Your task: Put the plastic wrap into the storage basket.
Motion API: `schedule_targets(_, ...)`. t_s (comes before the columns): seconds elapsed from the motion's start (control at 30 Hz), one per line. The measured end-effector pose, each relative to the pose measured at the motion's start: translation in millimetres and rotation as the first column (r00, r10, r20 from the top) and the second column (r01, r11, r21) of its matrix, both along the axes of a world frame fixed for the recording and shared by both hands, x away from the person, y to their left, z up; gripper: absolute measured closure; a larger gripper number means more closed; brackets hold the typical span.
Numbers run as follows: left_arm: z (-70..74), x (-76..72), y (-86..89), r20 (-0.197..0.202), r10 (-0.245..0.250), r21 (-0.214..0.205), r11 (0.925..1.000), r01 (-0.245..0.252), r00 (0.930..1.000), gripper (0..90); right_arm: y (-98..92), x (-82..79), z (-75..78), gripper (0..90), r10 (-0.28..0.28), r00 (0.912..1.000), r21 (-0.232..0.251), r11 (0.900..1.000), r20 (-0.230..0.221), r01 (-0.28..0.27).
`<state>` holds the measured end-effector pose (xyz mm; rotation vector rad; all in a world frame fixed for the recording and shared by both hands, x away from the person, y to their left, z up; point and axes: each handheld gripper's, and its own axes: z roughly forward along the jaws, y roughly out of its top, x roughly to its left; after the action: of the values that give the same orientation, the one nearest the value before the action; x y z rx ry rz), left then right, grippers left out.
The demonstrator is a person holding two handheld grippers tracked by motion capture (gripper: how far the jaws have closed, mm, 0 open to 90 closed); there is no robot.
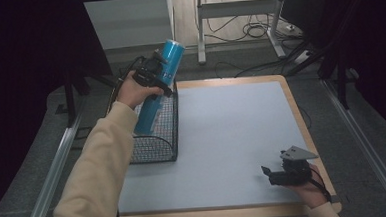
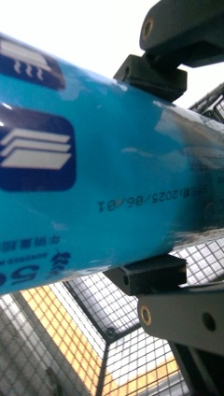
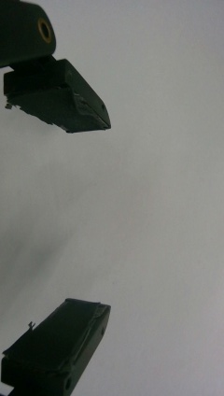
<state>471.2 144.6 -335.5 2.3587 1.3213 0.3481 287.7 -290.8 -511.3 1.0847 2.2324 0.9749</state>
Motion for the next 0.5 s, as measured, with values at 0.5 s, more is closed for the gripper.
schedule_targets(0.5, -20.5, 12.8, 10.0, -0.024, 0.034, 0.023, 0.9992, -0.034, 0.9991, 32.0, -0.6, 0.4, 0.4, 10.3, -0.001, 1.0, 0.006, 1.0, 0.002, 0.001)
